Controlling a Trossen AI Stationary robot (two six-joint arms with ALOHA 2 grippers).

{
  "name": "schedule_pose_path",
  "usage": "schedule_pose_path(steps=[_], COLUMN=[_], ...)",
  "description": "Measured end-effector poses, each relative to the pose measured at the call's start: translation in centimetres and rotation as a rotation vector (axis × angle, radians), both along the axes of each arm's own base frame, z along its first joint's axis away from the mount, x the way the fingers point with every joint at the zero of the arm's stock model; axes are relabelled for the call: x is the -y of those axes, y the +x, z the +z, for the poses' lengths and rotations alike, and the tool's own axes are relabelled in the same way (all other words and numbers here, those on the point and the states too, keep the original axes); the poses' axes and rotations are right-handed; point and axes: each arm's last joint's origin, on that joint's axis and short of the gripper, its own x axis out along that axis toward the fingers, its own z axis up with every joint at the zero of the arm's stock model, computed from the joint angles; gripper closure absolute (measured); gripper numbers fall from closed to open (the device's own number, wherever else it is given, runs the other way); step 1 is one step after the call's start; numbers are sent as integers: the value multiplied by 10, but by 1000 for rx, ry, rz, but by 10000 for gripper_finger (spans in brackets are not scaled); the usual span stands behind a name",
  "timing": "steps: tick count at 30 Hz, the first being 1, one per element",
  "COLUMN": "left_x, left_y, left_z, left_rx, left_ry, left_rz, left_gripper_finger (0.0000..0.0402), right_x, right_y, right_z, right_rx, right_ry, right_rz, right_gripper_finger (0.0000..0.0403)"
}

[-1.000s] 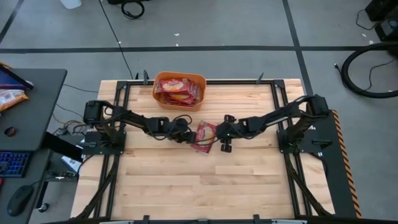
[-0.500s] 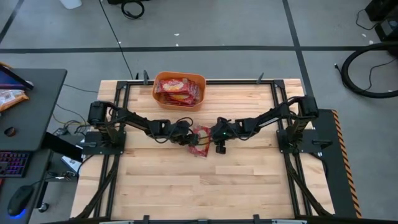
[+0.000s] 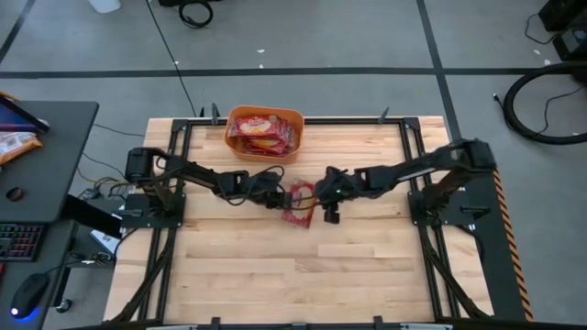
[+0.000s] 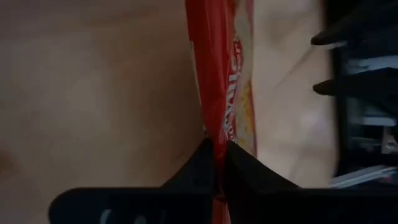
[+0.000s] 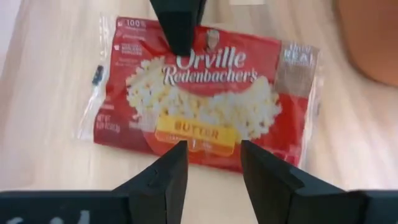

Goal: Sort popcorn bags into baskets
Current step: Put the red popcorn bag into the orange container

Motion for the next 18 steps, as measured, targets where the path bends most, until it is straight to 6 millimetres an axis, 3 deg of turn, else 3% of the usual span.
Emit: schedule_pose_path(steps=[7, 12, 18], left_x=[-13, -19, -31], left_y=[-10, -23, -34], left_z=[46, 87, 98], left_rx=[126, 252, 268], left_ry=[89, 200, 276], left_rz=[74, 240, 593], left_gripper_finger=[381, 381, 380], right_x=[2, 5, 6], right_y=[-41, -70, -77], right_z=[53, 79, 90], right_rx=[-2, 84, 157], right_ry=[-102, -87, -99], right_rz=[-250, -420, -448], right_gripper_finger=[252, 253, 253])
